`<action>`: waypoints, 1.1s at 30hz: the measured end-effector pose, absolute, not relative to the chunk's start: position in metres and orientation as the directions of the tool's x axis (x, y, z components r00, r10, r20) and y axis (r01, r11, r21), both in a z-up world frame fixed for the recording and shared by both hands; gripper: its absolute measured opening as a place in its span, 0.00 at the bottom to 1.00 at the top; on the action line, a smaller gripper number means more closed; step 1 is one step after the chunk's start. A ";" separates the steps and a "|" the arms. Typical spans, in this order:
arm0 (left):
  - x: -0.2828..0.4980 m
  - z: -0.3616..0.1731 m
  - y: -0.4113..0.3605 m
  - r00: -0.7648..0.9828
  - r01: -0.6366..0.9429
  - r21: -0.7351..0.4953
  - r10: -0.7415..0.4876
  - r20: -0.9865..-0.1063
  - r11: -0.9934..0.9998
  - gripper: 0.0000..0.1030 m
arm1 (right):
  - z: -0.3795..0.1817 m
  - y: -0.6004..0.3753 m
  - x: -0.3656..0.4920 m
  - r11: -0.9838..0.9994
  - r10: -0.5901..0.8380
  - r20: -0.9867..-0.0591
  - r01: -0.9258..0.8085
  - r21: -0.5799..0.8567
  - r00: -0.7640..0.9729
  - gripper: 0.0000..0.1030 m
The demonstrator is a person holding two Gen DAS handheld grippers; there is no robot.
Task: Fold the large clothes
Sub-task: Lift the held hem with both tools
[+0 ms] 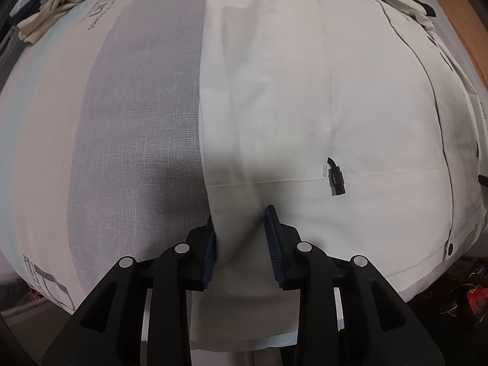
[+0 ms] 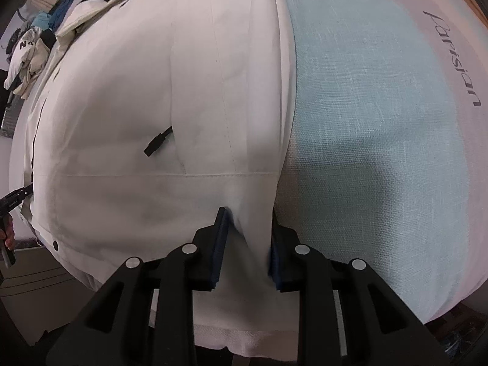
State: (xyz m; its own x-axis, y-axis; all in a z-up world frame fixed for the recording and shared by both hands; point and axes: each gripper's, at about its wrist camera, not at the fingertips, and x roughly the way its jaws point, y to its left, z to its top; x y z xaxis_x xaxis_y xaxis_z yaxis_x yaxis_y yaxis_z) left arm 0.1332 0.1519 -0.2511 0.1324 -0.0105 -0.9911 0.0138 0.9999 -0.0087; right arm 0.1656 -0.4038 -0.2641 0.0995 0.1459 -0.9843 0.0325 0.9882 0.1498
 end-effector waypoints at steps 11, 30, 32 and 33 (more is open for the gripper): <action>0.114 -0.239 0.146 0.140 -0.004 0.012 0.013 -0.990 1.000 0.03 | -0.263 -0.392 0.178 0.994 0.088 -0.993 0.057 0.092 0.077 0.23; 0.129 -0.180 0.160 0.128 0.022 0.027 0.024 -0.991 0.999 0.01 | -0.202 -0.348 0.206 0.999 -0.026 -0.999 0.022 -0.025 0.028 0.02; 0.129 -0.174 0.159 0.131 0.023 0.017 0.014 -0.991 1.000 0.01 | -0.185 -0.340 0.211 0.999 -0.024 -0.999 0.028 -0.024 0.024 0.02; 0.128 -0.169 0.159 0.133 0.026 0.014 0.010 -0.991 1.000 0.01 | -0.179 -0.337 0.211 0.999 -0.024 -0.999 0.030 -0.023 0.023 0.02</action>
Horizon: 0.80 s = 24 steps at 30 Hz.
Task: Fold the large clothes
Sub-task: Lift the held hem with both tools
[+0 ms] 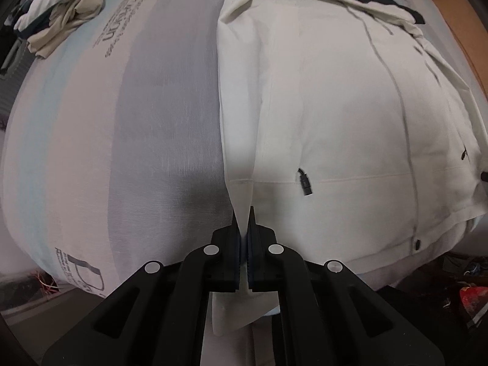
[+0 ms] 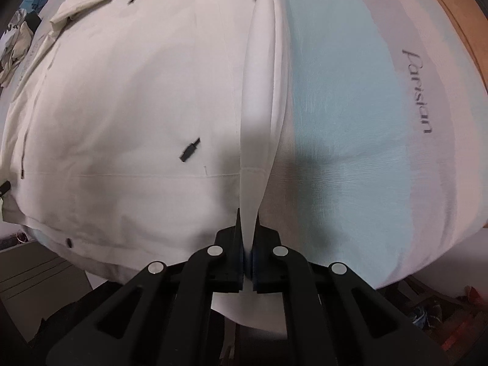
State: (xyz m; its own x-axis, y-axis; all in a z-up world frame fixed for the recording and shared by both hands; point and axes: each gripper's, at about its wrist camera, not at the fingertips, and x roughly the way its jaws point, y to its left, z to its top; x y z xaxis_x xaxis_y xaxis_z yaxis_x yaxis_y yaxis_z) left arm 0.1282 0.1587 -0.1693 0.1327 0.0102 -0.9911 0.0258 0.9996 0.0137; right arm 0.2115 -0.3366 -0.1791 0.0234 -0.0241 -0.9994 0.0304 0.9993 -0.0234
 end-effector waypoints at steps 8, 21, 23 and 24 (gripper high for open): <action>0.145 -0.158 0.148 0.107 0.020 -0.013 -0.015 -0.994 1.000 0.01 | -0.147 -0.318 0.224 0.998 -0.013 -1.000 0.057 -0.012 0.017 0.02; 0.165 -0.108 0.118 0.056 -0.026 0.013 0.015 -0.998 1.000 0.01 | -0.107 -0.328 0.223 0.998 0.054 -0.999 -0.041 0.054 -0.011 0.02; 0.169 -0.100 0.112 0.054 -0.035 0.010 0.012 -0.998 0.999 0.01 | -0.100 -0.331 0.227 0.996 0.071 -0.997 -0.046 0.072 -0.006 0.02; 0.171 -0.095 0.109 0.055 -0.038 0.014 0.016 -0.998 0.999 0.01 | -0.096 -0.333 0.230 0.995 0.090 -0.996 -0.043 0.090 -0.014 0.02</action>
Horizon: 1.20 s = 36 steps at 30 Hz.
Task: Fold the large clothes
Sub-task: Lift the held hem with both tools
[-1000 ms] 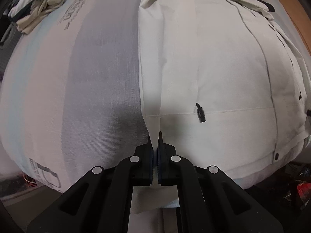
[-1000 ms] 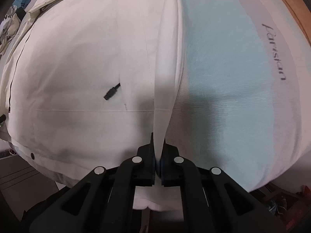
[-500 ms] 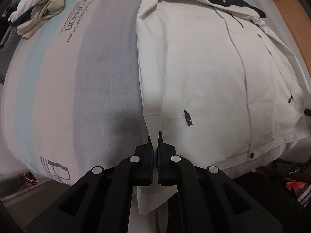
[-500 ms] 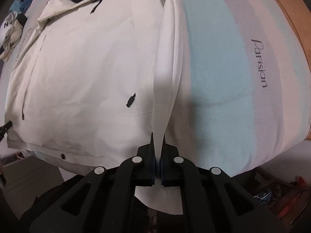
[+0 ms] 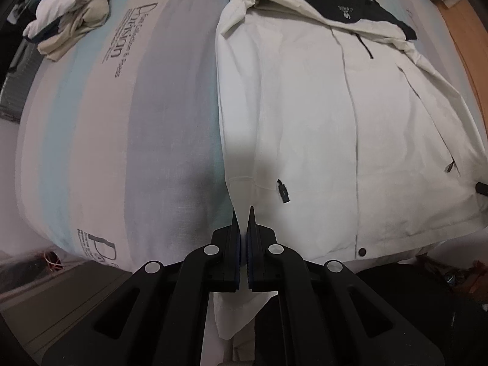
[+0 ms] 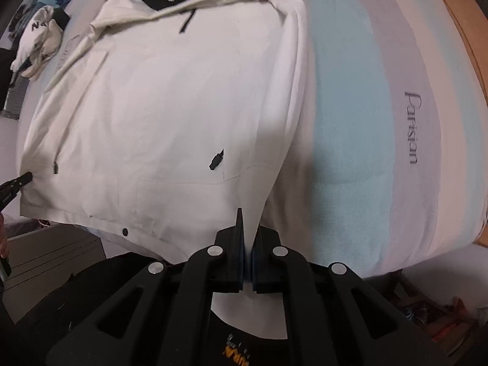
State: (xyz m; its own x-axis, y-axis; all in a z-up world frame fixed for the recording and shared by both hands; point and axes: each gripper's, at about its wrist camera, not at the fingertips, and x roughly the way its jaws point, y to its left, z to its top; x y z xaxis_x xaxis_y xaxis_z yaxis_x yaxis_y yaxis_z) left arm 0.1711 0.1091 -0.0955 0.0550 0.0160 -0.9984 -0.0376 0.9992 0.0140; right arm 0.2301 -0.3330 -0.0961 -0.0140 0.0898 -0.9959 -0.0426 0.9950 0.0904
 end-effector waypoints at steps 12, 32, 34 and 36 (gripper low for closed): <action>0.192 -0.065 0.119 0.061 -0.102 -0.031 -0.025 -0.998 0.994 0.01 | -0.069 -0.346 0.257 0.989 0.147 -0.989 -0.028 0.148 -0.027 0.02; 0.258 -0.045 0.185 -0.014 -0.095 -0.084 -0.086 -0.996 0.992 0.01 | -0.018 -0.368 0.314 0.997 0.062 -0.998 0.043 0.063 0.025 0.02; 0.269 -0.043 0.189 -0.023 -0.083 -0.103 -0.105 -0.994 0.991 0.01 | -0.015 -0.368 0.319 0.996 0.066 -0.998 0.055 0.067 0.020 0.02; 0.279 -0.041 0.191 -0.027 -0.070 -0.117 -0.119 -0.992 0.991 0.01 | -0.012 -0.366 0.325 0.997 0.056 -0.998 0.058 0.057 0.022 0.02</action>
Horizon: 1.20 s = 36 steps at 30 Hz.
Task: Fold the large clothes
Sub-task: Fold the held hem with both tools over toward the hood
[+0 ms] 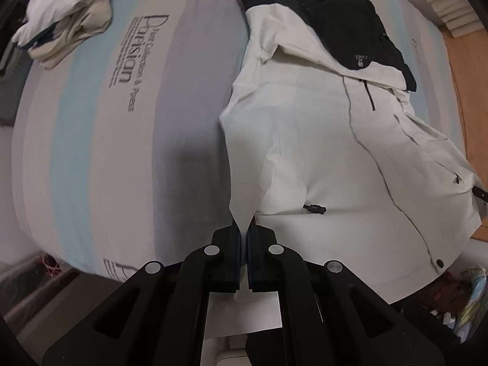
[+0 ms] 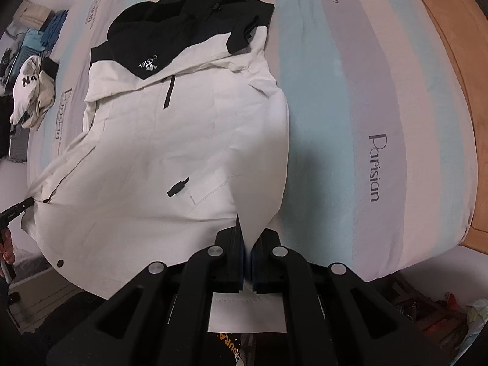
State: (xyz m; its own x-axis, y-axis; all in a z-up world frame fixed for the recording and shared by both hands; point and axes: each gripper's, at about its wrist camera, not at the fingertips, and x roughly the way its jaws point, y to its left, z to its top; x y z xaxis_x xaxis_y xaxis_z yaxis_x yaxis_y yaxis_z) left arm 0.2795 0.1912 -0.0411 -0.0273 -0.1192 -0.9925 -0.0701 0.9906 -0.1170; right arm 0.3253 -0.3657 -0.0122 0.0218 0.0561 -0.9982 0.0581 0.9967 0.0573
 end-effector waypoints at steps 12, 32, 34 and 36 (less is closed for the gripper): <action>0.389 -0.030 0.204 -0.002 0.007 -0.143 -0.143 -0.990 0.990 0.01 | 0.005 -0.362 0.400 0.995 0.046 -0.995 0.086 0.054 0.089 0.02; 0.568 -0.058 0.182 0.001 0.045 -0.104 -0.104 -0.995 0.994 0.02 | -0.044 -0.379 0.571 0.999 0.030 -0.997 0.041 0.032 0.065 0.02; 0.584 -0.063 0.182 -0.001 0.041 -0.110 -0.110 -0.994 0.993 0.02 | -0.051 -0.380 0.586 0.999 0.026 -0.998 0.045 0.029 0.057 0.02; 0.601 -0.067 0.180 0.001 0.040 -0.113 -0.114 -0.994 0.993 0.02 | -0.056 -0.381 0.598 0.999 0.020 -0.998 0.043 0.022 0.055 0.02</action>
State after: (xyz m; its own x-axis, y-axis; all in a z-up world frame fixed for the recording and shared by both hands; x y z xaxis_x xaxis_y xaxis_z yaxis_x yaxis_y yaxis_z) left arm 0.6008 0.1799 -0.0675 0.0011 -0.1136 -0.9935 0.0397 0.9928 -0.1134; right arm 0.5985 -0.3807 -0.0560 0.0550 0.0197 -0.9983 0.0434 0.9988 0.0221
